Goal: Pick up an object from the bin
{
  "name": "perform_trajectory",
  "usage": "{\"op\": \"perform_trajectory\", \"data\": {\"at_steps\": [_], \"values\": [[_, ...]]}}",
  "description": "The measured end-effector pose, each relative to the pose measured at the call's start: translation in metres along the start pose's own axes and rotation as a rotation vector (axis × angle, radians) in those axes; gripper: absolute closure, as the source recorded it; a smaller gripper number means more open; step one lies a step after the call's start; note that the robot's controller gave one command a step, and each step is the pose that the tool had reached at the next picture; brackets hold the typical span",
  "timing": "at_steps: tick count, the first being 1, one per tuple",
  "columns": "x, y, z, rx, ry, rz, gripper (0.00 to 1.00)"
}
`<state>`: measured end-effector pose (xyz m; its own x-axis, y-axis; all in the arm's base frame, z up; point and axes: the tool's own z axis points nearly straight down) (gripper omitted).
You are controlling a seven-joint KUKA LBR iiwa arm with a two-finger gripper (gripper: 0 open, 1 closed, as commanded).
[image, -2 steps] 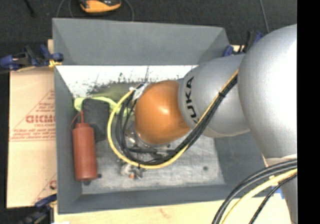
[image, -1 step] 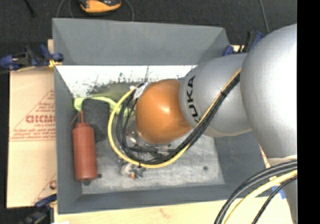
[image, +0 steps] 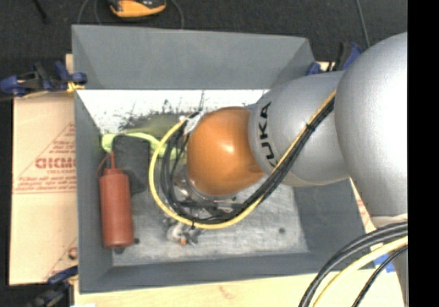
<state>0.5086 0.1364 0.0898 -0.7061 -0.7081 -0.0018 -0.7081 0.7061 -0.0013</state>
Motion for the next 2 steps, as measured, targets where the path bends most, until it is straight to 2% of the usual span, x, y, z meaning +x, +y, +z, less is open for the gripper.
{"op": "perform_trajectory", "data": {"at_steps": [2], "values": [[-0.0008,-0.0011,-0.017,0.001,-0.002,0.003,1.0]]}}
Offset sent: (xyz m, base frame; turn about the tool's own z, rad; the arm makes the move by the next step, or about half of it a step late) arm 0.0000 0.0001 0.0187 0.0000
